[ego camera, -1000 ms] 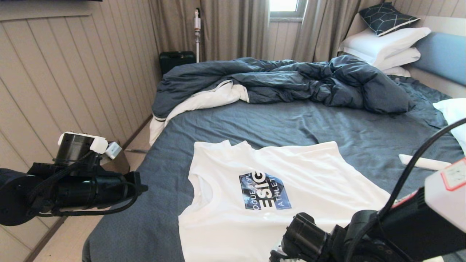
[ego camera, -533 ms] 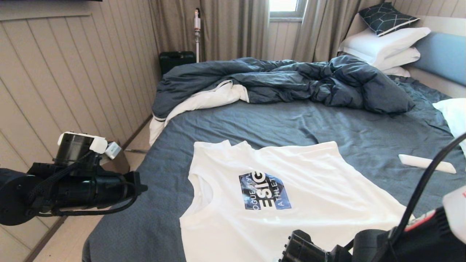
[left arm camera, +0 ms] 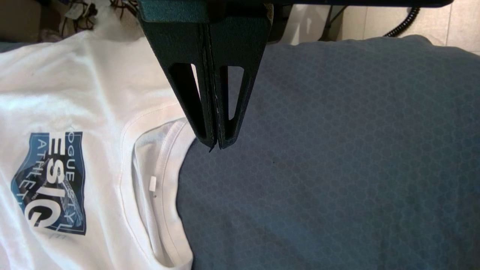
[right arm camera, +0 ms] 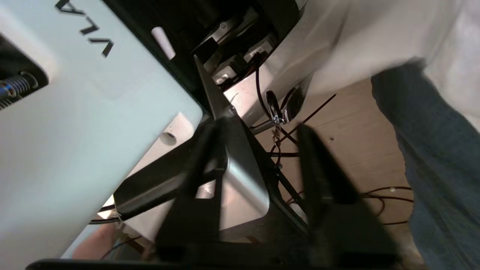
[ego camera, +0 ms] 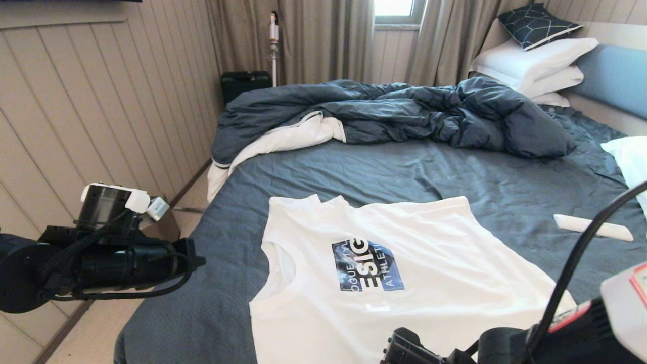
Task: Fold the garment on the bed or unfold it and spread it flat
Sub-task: Unford the white T-shirt
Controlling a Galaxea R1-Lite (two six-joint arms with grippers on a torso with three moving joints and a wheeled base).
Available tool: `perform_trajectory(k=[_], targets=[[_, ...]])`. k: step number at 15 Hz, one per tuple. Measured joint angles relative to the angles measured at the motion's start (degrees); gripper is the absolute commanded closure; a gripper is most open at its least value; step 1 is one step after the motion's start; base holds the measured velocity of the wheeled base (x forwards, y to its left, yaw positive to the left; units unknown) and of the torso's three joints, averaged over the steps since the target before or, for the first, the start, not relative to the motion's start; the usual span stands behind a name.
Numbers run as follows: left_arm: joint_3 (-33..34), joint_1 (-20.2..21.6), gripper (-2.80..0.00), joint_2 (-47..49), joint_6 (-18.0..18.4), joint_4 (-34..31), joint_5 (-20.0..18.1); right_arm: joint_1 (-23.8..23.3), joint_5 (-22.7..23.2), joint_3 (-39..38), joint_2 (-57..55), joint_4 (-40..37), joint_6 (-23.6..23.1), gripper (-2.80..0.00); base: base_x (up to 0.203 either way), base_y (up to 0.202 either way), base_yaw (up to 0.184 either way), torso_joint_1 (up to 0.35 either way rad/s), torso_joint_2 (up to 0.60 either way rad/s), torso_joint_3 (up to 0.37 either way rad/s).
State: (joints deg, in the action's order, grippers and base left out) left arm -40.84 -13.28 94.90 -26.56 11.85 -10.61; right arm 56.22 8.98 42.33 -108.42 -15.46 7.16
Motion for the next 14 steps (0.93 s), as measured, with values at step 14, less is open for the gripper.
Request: perform_trajectory(k=[14], targets=[[-11.71, 2.04, 0.0, 1.33, 0.94, -1.58, 0.35, -38.55, -7.35, 9.27, 16.79, 0.51, -3.7, -2.8, 0.0, 0.0, 0.0, 0.0, 0.0, 0.0]])
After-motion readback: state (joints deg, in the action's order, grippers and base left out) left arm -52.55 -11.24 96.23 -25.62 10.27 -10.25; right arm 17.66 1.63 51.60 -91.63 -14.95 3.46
